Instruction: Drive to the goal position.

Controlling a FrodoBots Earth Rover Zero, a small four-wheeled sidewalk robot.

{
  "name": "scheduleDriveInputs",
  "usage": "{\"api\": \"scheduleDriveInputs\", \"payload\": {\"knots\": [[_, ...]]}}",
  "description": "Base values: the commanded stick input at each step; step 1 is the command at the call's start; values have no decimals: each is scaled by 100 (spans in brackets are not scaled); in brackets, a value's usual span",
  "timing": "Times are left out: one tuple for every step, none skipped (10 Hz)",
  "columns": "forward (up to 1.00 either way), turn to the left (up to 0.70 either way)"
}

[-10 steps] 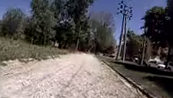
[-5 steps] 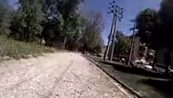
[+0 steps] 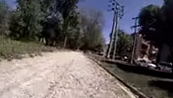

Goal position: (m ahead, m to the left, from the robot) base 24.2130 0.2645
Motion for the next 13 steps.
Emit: {"api": "scheduleDriveInputs", "payload": {"knots": [[85,0],[85,7],[85,15],[85,26],[85,23],[85,0],[85,0],[85,0],[85,0],[85,0],[85,0],[85,0],[85,0]]}}
